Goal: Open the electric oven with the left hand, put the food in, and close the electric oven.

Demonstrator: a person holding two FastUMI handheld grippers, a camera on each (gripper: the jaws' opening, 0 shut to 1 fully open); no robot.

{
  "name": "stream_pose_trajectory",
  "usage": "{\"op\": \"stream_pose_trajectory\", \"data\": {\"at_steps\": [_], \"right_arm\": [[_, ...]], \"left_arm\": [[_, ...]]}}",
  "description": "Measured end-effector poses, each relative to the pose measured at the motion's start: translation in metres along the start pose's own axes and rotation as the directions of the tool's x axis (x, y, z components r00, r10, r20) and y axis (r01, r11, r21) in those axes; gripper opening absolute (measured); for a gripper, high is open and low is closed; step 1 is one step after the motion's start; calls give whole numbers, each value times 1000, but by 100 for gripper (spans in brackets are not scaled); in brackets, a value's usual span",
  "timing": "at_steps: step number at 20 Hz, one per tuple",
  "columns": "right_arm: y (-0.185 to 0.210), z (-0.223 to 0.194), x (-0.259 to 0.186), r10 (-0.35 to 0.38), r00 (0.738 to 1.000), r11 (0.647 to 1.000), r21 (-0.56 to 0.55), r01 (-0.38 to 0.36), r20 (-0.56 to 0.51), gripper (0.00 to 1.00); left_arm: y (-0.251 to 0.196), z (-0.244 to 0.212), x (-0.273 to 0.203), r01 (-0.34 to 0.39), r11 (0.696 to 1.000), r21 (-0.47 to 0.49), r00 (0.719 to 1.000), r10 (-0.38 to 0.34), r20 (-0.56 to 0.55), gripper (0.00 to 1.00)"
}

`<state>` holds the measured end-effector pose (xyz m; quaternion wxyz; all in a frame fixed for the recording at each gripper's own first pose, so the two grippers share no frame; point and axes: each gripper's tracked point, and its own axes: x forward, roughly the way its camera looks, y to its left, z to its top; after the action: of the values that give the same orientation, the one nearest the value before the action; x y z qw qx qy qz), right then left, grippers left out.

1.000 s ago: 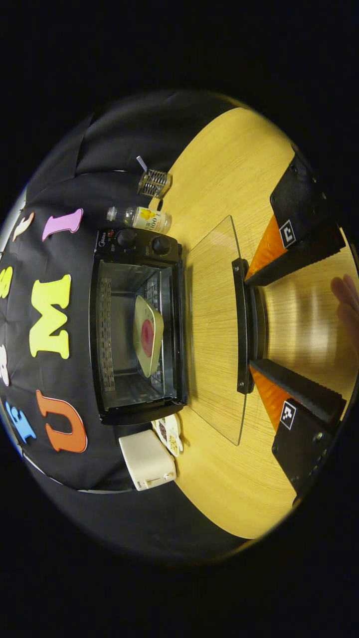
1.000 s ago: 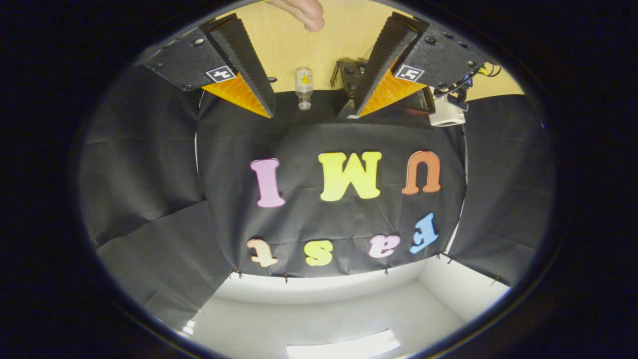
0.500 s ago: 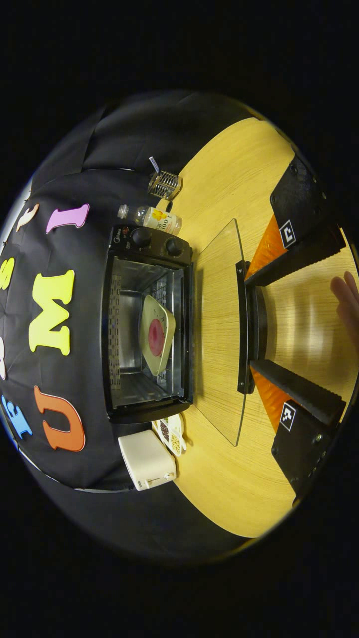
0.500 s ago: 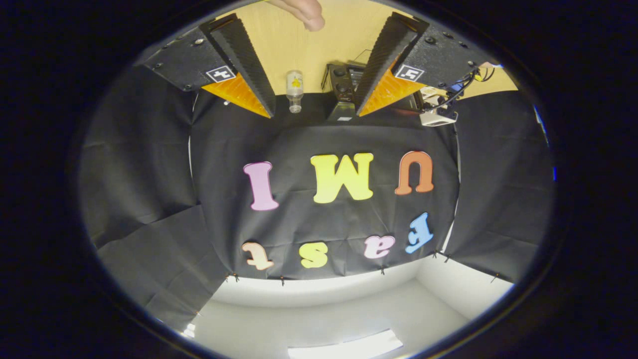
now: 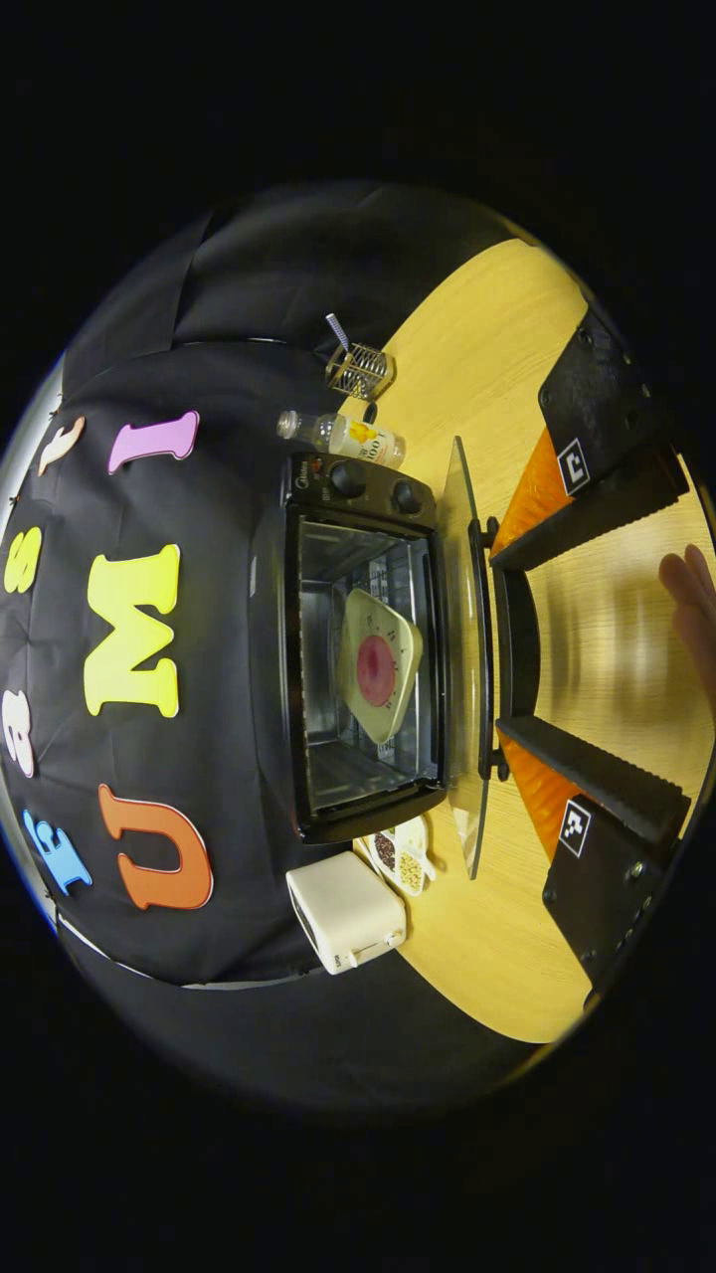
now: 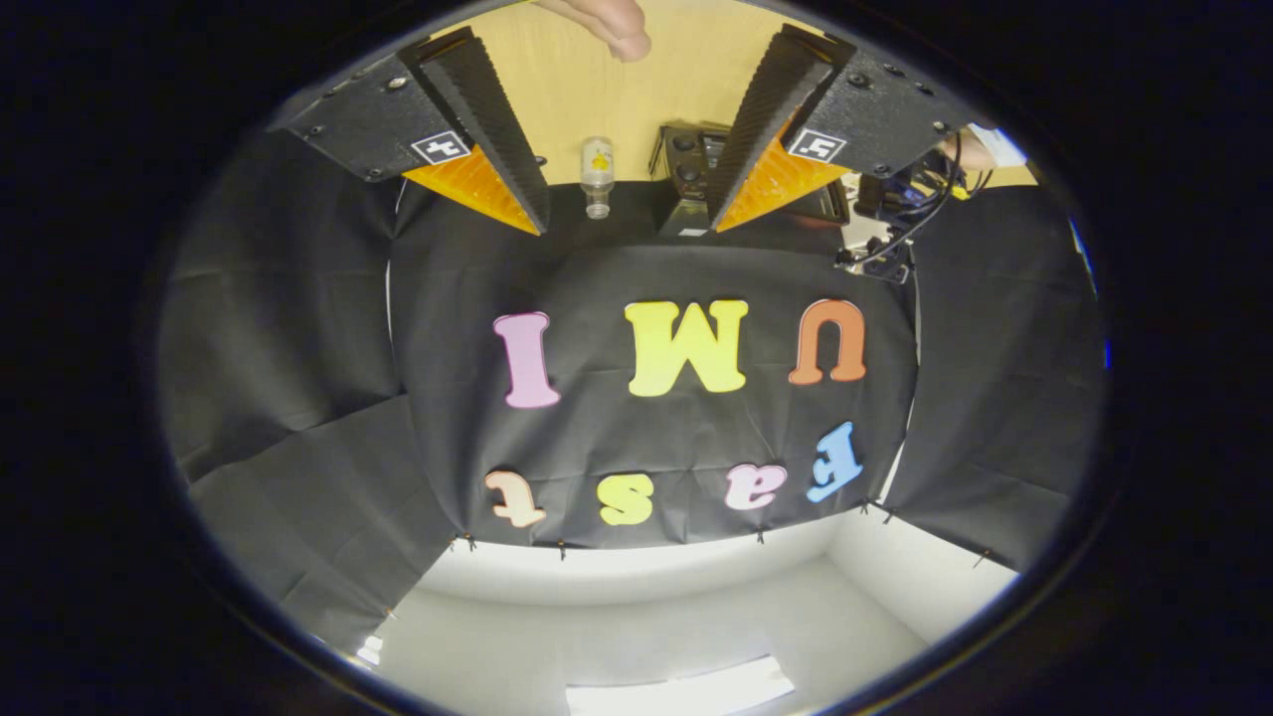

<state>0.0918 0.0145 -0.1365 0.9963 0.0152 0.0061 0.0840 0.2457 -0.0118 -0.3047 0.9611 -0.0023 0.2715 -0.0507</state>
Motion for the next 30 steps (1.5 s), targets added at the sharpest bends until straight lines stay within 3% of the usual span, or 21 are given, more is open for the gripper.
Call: {"op": "stream_pose_trajectory", "data": {"at_steps": [3,4,7,8,12,13,21,22,25,26,28,30], "right_arm": [[-1,10,-10,-4,1000,1000,-4,4,7,100],[1,13,-16,-1,1000,1000,-4,1,11,96],[0,24,-32,-4,1000,1000,-16,5,19,100],[-2,26,-39,-12,1000,1000,-24,13,15,96],[-9,36,-66,-32,999,999,-33,33,25,100],[-11,39,-74,-37,999,999,-32,38,30,96],[-21,50,-121,-87,995,996,-29,88,39,96],[-20,50,-124,-88,996,996,-29,88,34,100],[-20,55,-130,-91,995,994,-48,93,40,96],[-21,55,-129,-97,995,994,-54,99,38,100],[-15,56,-131,-98,995,993,-68,99,20,96],[-12,58,-130,-97,995,993,-60,98,15,100]], "left_arm": [[5,25,6,0,1000,-2,999,0,40,97],[4,30,10,6,1000,-14,999,-5,46,97],[2,44,16,28,998,-47,996,-24,83,97],[2,48,15,35,998,-58,994,-29,103,97],[1,53,-8,43,996,-82,988,-30,151,96],[2,54,-16,32,996,-85,987,-18,161,96],[-7,53,-104,51,995,-89,974,-30,226,96],[-7,54,-118,48,996,-79,972,-29,232,96],[-7,64,-164,23,999,-30,966,-15,259,96],[-9,69,-181,24,999,-29,962,-15,271,95],[-15,81,-219,32,999,-32,945,-20,325,95],[-16,92,-259,21,999,-34,921,-7,389,95]]}}
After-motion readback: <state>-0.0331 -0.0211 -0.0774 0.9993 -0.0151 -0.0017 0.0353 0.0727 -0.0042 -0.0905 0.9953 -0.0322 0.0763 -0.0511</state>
